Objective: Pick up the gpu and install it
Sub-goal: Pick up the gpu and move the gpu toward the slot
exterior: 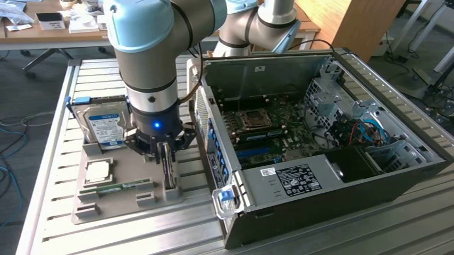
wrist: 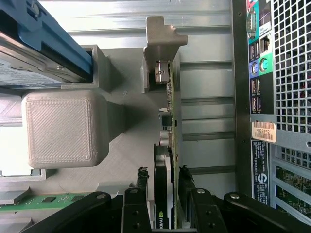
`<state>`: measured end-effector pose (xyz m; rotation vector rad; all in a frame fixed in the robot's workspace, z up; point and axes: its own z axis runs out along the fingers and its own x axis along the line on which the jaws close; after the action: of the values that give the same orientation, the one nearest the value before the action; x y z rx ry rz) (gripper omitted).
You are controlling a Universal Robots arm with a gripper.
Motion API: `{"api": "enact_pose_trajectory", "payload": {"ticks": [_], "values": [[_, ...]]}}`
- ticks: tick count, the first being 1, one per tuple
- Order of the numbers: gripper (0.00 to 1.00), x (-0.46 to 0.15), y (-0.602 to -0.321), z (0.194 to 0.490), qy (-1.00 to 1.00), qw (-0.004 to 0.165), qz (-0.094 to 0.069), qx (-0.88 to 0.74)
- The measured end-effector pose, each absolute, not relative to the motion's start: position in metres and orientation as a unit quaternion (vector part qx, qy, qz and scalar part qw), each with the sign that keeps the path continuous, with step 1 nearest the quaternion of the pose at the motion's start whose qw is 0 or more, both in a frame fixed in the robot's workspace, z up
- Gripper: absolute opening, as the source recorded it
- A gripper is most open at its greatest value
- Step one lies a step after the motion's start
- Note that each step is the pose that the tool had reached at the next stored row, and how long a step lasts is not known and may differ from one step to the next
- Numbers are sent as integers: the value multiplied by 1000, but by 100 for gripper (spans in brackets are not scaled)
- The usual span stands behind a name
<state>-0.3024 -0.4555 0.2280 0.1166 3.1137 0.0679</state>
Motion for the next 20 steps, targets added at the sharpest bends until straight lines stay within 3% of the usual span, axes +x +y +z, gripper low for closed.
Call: {"api": "enact_pose_trajectory", "payload": {"ticks": [4,6,20], "values": [[38,-302,-455,228,999,12,22,37],[27,-302,-455,228,999,12,22,37],[27,-301,-455,228,999,12,22,31]]}}
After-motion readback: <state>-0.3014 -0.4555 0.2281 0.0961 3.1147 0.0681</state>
